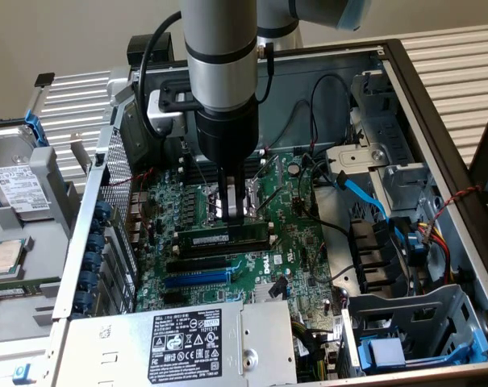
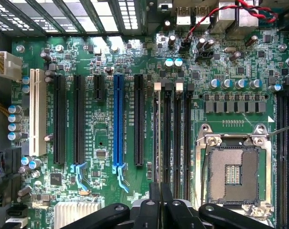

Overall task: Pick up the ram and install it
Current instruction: 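Insert the ram into the slot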

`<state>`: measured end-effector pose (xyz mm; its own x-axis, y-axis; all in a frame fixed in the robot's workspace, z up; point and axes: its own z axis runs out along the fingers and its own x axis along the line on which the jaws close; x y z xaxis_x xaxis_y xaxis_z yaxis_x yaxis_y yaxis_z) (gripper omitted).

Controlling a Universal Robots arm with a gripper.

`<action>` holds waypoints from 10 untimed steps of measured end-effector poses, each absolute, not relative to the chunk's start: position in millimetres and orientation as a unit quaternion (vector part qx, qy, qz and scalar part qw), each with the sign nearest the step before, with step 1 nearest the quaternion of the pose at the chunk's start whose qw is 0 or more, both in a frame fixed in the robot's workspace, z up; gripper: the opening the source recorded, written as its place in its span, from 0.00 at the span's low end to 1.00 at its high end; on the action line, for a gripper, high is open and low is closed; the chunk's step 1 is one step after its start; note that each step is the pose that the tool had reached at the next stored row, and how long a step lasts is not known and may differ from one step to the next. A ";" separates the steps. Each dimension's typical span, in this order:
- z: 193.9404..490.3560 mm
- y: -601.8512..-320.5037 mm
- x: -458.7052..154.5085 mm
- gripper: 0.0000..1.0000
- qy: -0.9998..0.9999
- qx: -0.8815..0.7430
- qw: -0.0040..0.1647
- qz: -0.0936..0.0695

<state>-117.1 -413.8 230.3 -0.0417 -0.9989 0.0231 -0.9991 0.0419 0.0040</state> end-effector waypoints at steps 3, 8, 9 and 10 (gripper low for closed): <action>230.0 -413.8 -117.1 0.12 -0.722 0.692 0.010 0.007; 229.2 -413.8 -117.1 0.12 -0.722 0.692 0.010 0.007; 229.1 -413.8 -117.1 0.12 -0.722 0.692 0.010 0.007; 229.0 -413.8 -117.1 0.12 -0.722 0.692 0.010 0.007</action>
<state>-117.1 -413.8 229.0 -0.0417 -0.9988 0.0243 -0.9991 0.0418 0.0040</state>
